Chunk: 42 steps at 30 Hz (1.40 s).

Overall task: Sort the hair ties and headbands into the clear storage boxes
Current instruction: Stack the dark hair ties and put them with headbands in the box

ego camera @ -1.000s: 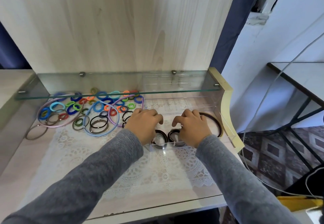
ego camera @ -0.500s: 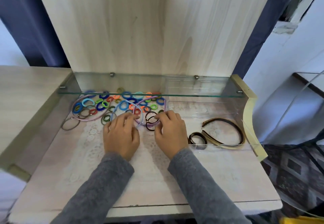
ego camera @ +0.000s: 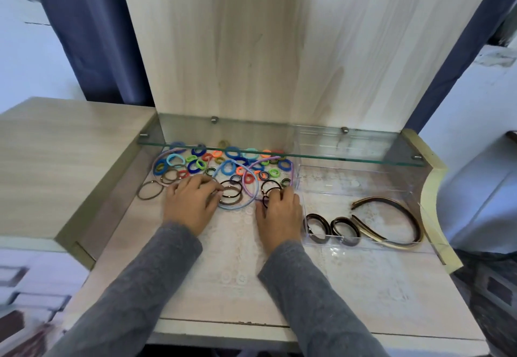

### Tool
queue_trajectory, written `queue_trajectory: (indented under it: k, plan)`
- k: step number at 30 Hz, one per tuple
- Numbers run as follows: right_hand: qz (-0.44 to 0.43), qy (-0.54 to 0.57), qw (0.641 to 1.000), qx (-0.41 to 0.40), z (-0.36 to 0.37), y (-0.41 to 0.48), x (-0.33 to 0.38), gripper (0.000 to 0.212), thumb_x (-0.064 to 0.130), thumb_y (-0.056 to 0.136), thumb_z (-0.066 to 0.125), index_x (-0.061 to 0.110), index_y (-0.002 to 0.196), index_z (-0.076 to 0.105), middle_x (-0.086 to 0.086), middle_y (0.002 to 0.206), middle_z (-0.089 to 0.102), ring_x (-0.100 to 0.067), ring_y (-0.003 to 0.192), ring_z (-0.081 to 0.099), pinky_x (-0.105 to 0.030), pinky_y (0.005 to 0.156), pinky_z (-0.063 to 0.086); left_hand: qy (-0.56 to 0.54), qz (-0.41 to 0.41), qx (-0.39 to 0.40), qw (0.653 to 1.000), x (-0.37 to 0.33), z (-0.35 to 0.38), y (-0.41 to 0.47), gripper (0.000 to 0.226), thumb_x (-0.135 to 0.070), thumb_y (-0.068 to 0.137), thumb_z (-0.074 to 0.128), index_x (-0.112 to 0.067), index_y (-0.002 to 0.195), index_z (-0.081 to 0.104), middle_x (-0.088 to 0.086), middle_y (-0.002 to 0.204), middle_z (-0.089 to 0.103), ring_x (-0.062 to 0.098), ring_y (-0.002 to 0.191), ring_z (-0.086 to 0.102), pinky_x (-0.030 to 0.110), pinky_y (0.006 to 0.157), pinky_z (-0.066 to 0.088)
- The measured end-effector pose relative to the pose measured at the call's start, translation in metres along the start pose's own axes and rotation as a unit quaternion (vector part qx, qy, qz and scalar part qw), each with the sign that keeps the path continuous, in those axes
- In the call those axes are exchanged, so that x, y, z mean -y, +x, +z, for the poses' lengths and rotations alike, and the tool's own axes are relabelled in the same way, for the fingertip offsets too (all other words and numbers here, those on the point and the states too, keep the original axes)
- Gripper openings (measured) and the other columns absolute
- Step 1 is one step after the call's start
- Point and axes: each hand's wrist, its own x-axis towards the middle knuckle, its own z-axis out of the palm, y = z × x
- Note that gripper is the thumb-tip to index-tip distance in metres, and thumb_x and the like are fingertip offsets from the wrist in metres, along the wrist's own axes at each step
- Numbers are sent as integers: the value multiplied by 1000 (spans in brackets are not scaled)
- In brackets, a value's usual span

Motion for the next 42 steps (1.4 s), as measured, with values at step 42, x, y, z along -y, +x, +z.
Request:
queue_trajectory:
  k: [42]
  plan:
    - [-210,290,933,-27,2,-9,-7,8,5,87,63,5,94,67,-3,88,59,-13,77,56,-24,72,49,-58,93,-44,993,11,1,-68,27,-45,89,42,-38,87,67,-23,91,61,5,89,57,29,81,26]
